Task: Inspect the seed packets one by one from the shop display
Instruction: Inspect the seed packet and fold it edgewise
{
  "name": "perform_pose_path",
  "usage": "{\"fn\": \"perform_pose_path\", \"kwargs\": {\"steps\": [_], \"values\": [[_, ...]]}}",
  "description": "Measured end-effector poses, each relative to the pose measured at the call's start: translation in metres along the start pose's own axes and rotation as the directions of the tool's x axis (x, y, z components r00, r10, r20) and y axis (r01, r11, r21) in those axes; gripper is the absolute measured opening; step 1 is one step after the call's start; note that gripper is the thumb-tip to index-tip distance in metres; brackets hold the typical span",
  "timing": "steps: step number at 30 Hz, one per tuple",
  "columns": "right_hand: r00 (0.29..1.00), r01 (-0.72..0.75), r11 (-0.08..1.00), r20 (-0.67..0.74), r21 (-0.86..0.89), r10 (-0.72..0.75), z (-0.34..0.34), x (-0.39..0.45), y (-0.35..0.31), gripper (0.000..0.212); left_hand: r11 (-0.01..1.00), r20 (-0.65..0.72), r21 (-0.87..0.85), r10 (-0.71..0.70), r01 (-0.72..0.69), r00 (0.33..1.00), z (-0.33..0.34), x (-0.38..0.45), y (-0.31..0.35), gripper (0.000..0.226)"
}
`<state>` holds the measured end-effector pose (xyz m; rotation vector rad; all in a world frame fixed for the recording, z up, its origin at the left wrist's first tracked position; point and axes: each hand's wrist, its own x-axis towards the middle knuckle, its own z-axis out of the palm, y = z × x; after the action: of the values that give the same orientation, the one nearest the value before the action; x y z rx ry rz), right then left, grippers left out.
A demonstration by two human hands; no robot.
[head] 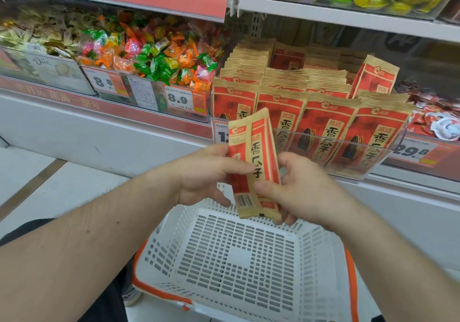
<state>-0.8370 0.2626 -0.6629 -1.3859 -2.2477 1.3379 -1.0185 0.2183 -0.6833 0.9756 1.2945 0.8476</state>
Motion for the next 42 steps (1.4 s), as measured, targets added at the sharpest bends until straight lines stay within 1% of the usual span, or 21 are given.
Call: {"fn": "perform_pose_path", "kwargs": {"steps": [1,3,5,7,9,10,11,13,14,17,20,22,24,26,28,30,32,35,39,40,42], "values": [[0.999,0.024,0.995,-0.031,-0.093,-0.027,0.004,-0.001,-0.001,0.025,1.0,-0.012,-0.003,-0.003,0.003,1.0,0.002,-0.001,0.001,0.023],[0.997,0.059,0.982,-0.033,-0.182,-0.066,0.01,-0.002,-0.001,0.028,1.0,-0.031,0.008,0.007,-0.007,0.999,0.005,-0.003,0.002,0.027],[0.998,0.069,0.982,-0.003,-0.176,-0.07,0.012,-0.001,-0.001,0.03,1.0,-0.056,0.016,0.016,-0.015,0.998,0.007,-0.004,0.002,0.031],[0.998,0.067,0.988,0.03,-0.141,-0.063,0.012,0.0,0.0,0.031,1.0,-0.089,0.007,0.013,-0.013,0.996,0.006,-0.001,0.0,0.02],[0.995,0.092,0.985,0.053,-0.146,-0.085,0.009,0.002,0.003,0.023,1.0,-0.119,-0.012,0.016,-0.017,0.993,0.005,0.002,-0.002,0.013],[0.993,0.111,0.984,0.053,-0.138,-0.105,0.007,0.003,0.005,0.019,1.0,-0.121,-0.016,0.022,-0.024,0.992,0.004,0.003,-0.002,0.013],[0.991,0.132,0.985,0.038,-0.109,-0.129,0.005,0.005,0.007,0.021,0.999,-0.116,-0.013,0.029,-0.03,0.993,0.004,0.004,-0.003,0.019],[0.984,0.173,0.985,-0.044,-0.025,-0.174,0.003,0.008,0.01,0.028,0.999,-0.088,-0.002,0.034,-0.035,0.996,0.003,0.004,-0.003,0.031],[0.976,0.198,0.98,-0.094,0.004,-0.197,0.002,0.009,0.011,0.028,0.999,-0.068,0.003,0.038,-0.038,0.997,0.003,0.004,-0.004,0.032],[0.951,0.253,0.968,-0.185,-0.001,-0.249,0.004,0.011,0.012,0.025,0.999,-0.005,0.03,0.03,-0.03,1.0,0.007,0.005,-0.006,0.035],[0.943,0.273,0.962,-0.187,-0.029,-0.274,0.008,0.01,0.013,0.027,0.998,0.022,0.039,0.04,-0.041,0.999,0.012,0.006,-0.008,0.035],[0.946,0.276,0.961,-0.179,0.008,-0.27,0.009,0.011,0.014,0.027,0.997,0.008,0.034,0.069,-0.069,0.998,0.014,0.007,-0.009,0.04],[0.952,0.278,0.957,-0.161,0.083,-0.262,0.009,0.012,0.014,0.027,0.994,0.0,-0.019,0.106,-0.106,0.994,0.012,0.008,-0.009,0.037],[0.952,0.291,0.942,-0.148,0.169,-0.267,0.007,0.012,0.011,0.028,0.988,0.066,-0.092,0.128,-0.122,0.99,0.01,0.008,-0.01,0.032],[0.95,0.306,0.92,-0.143,0.245,-0.278,0.005,0.012,0.008,0.028,0.981,0.169,-0.156,0.14,-0.114,0.976,0.009,0.008,-0.011,0.031],[0.949,0.312,0.902,-0.131,0.299,-0.285,0.004,0.011,0.007,0.029,0.974,0.255,-0.205,0.147,-0.095,0.956,0.009,0.01,-0.013,0.038],[0.953,0.304,0.892,-0.114,0.335,-0.282,0.003,0.012,0.007,0.029,0.967,0.291,-0.245,0.145,-0.073,0.946,0.011,0.012,-0.014,0.046],[0.958,0.286,0.887,-0.099,0.362,-0.269,0.002,0.011,0.008,0.03,0.961,0.3,-0.268,0.146,-0.063,0.943,0.011,0.015,-0.014,0.046],[0.953,0.304,0.887,-0.106,0.347,-0.285,0.001,0.01,0.008,0.03,0.959,0.323,-0.279,0.142,-0.05,0.936,0.011,0.016,-0.015,0.044],[0.95,0.313,0.889,-0.114,0.334,-0.292,0.001,0.01,0.008,0.029,0.958,0.323,-0.284,0.143,-0.048,0.935,0.012,0.015,-0.014,0.04],[0.943,0.333,0.896,-0.135,0.294,-0.306,0.002,0.009,0.008,0.028,0.948,0.274,-0.315,0.126,-0.035,0.953,0.012,0.014,-0.015,0.03]]}}
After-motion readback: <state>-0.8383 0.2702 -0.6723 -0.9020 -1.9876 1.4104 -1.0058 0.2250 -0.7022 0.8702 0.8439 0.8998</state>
